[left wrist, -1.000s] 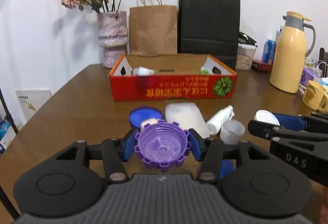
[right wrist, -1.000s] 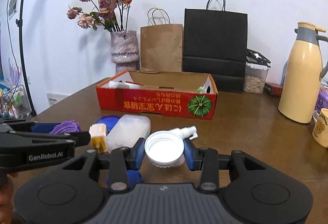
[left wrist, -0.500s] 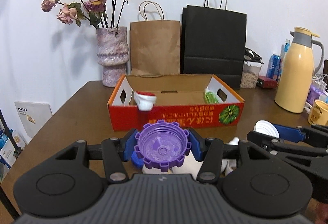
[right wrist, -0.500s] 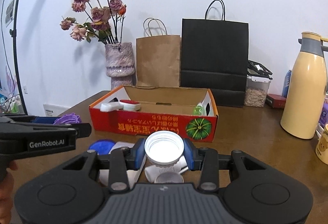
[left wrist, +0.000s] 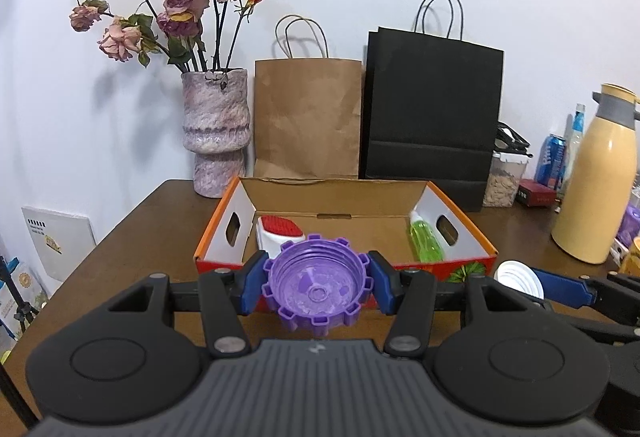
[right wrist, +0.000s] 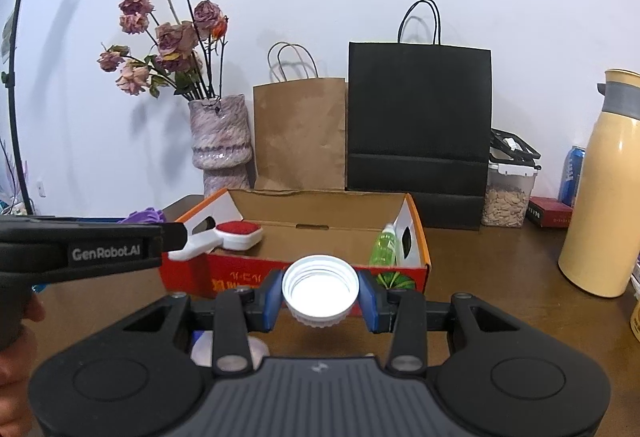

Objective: Organize rigid objects
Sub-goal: 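Carry the white and purple caps toward the red box with both tools, then open both tools to drop the white and purple caps into the box, then withdraw both tools from the box back toward the table items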

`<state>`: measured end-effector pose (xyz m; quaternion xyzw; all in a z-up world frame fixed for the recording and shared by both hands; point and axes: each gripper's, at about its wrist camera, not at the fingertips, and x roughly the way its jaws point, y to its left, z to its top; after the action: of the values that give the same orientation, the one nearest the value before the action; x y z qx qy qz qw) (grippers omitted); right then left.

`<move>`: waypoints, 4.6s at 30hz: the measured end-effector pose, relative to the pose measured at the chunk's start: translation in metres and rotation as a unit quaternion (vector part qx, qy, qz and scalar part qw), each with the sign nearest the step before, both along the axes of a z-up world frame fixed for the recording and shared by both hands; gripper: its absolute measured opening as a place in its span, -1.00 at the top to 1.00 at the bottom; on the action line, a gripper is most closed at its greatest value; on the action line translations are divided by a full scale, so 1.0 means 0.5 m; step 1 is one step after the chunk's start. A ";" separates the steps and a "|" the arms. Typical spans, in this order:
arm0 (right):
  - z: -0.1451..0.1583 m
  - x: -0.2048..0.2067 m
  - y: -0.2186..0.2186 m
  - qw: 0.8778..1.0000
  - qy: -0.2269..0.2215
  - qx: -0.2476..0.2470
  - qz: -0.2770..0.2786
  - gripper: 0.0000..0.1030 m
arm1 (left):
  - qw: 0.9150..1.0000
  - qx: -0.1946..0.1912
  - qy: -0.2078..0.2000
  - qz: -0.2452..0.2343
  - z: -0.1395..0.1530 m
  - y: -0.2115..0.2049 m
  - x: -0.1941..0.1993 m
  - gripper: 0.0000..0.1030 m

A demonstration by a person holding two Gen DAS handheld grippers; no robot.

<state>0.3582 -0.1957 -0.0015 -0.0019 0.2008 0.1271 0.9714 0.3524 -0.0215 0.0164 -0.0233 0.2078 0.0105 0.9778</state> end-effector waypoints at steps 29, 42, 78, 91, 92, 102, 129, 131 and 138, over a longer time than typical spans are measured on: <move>-0.012 0.242 0.011 1.000 0.010 -0.003 -0.011 0.25 | 1.000 -0.012 0.003 0.027 -0.007 0.020 0.222 -0.06; -0.028 0.346 0.012 1.000 0.022 -0.008 -0.008 0.25 | 0.999 0.004 0.016 0.039 -0.025 0.030 0.315 -0.06; -0.054 0.383 0.002 0.999 0.039 -0.017 -0.033 -1.00 | 0.998 0.037 0.009 0.057 -0.036 0.025 0.328 -1.00; -0.028 0.321 -0.011 0.999 0.015 -0.013 -0.042 -1.00 | 0.999 0.018 -0.008 0.049 -0.017 0.038 0.267 -1.00; -0.027 0.316 -0.012 0.999 0.015 -0.013 -0.042 -1.00 | 0.999 0.017 -0.009 0.048 -0.016 0.039 0.262 -1.00; -0.022 0.251 -0.021 0.999 0.015 -0.009 -0.043 -1.00 | 0.999 0.005 -0.010 0.047 -0.011 0.054 0.205 -1.00; -0.005 0.062 -0.015 1.000 0.007 0.005 -0.028 -1.00 | 0.999 0.004 -0.003 0.043 -0.005 0.069 0.027 -1.00; -0.006 0.044 -0.014 1.000 0.007 0.004 -0.028 -1.00 | 0.999 0.007 -0.001 0.043 -0.008 0.067 0.011 -1.00; -0.012 -0.022 -0.015 1.000 0.009 -0.001 -0.025 -1.00 | 0.999 0.005 0.005 0.041 -0.014 0.070 -0.055 -1.00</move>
<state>0.3474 -0.2031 -0.0072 0.0032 0.2095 0.1024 0.9724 0.3250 0.0135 0.0091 -0.0271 0.2116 0.0521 0.9756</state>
